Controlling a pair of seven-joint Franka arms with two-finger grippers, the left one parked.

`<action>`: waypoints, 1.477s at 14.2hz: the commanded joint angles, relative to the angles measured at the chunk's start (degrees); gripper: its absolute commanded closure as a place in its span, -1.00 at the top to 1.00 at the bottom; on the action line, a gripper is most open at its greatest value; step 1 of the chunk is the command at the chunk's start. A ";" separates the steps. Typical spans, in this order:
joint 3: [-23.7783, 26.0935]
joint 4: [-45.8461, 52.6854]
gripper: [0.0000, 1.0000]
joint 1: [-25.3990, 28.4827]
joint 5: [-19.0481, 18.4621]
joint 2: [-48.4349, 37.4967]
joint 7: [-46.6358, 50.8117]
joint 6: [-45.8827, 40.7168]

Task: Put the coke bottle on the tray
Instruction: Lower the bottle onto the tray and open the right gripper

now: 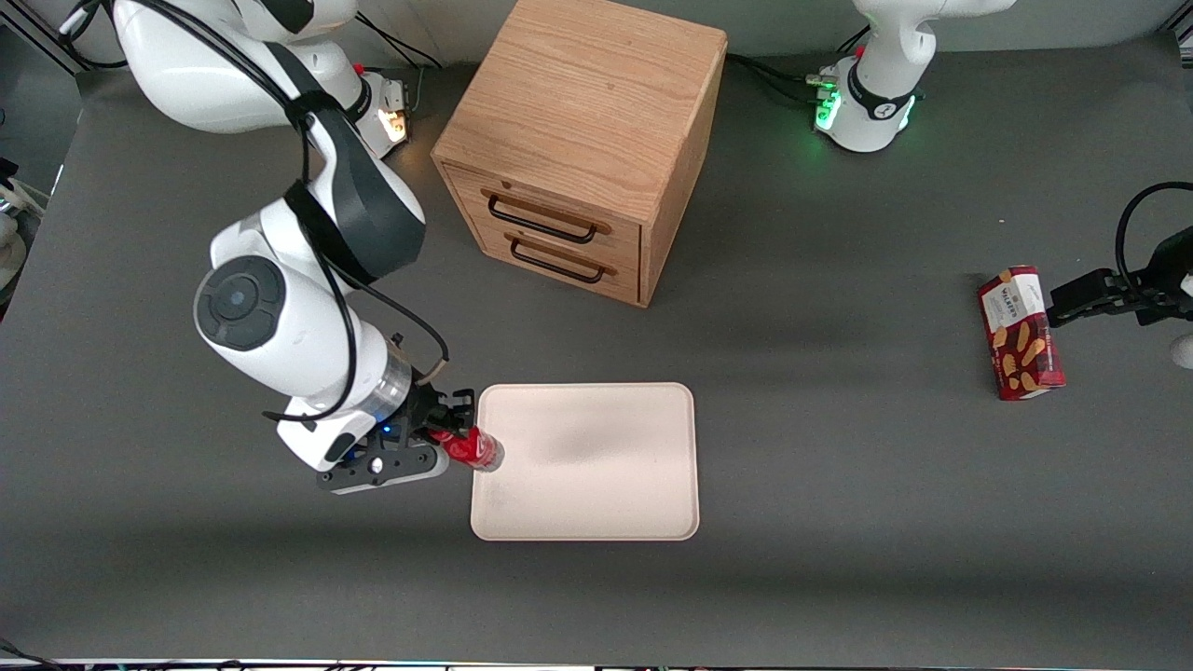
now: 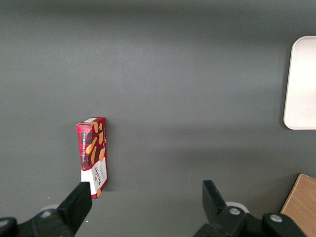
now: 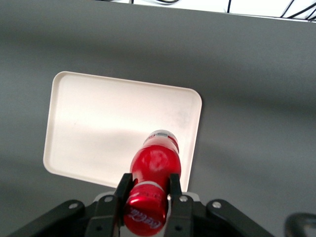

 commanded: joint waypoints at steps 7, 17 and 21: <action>0.48 -1.13 -1.00 0.27 -7.37 7.69 1.50 9.32; 0.48 -2.54 -0.09 0.27 -7.37 10.42 1.67 13.10; 0.48 -4.12 1.00 0.19 -7.55 10.33 1.76 15.47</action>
